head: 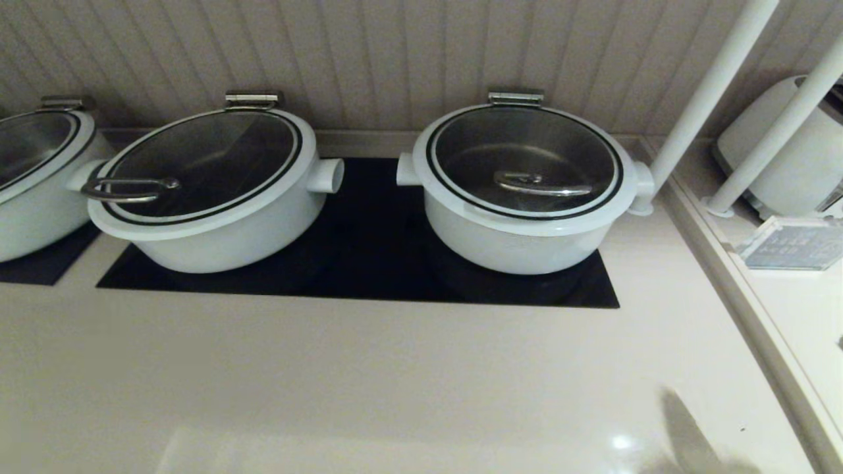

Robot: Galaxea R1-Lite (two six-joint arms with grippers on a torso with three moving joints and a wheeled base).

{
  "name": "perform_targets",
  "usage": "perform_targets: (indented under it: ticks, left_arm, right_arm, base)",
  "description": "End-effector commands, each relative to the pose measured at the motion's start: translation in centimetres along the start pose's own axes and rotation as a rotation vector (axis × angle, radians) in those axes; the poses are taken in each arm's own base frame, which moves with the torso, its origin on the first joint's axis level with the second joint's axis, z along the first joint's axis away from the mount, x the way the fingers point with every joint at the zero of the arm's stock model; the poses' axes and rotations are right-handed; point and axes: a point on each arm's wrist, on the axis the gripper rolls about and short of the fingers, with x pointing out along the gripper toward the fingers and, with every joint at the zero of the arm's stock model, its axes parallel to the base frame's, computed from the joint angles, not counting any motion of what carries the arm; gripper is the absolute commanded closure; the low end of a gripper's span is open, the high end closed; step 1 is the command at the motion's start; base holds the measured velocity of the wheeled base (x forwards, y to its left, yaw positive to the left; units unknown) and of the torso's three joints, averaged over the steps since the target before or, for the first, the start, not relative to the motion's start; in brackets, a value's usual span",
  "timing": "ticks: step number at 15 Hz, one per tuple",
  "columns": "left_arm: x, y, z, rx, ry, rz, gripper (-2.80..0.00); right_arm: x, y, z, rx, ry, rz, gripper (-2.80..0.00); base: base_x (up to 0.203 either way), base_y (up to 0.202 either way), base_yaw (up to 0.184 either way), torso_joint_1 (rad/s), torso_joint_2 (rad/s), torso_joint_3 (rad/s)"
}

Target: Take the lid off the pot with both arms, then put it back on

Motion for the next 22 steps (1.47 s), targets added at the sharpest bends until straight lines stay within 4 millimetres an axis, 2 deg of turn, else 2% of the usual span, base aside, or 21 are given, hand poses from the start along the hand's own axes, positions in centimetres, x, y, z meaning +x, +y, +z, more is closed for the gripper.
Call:
perform_targets:
  ticks: [1,4,6,11,22]
  left_arm:
    - [0.0,0.0,0.0,0.0,-0.001,-0.001,0.0]
    - [0.0,0.0,0.0,0.0,-0.001,-0.001,0.0]
    - [0.0,0.0,0.0,0.0,-0.001,-0.001,0.0]
    - [0.0,0.0,0.0,0.0,-0.001,-0.001,0.0]
    - [0.0,0.0,0.0,0.0,-0.001,-0.001,0.0]
  right_arm:
    - [-2.6,0.6,-0.7,0.009,0.01,-0.038,0.0]
    - [-5.8,1.5,-3.3,0.025,0.104,-0.061,0.0]
    - [-7.1,1.6,-5.1,0.025,0.2,-0.12,0.0]
    - [-9.4,2.0,-6.5,0.03,0.107,-0.069,0.0]
    - [-9.4,2.0,-6.5,0.091,0.083,-0.075,0.0]
  base:
    - [0.0,0.0,0.0,0.0,0.0,0.0]
    - [0.0,0.0,0.0,0.0,0.0,0.0]
    - [0.0,0.0,0.0,0.0,0.0,0.0]
    - [0.0,0.0,0.0,0.0,0.0,0.0]
    - [0.0,0.0,0.0,0.0,0.0,0.0]
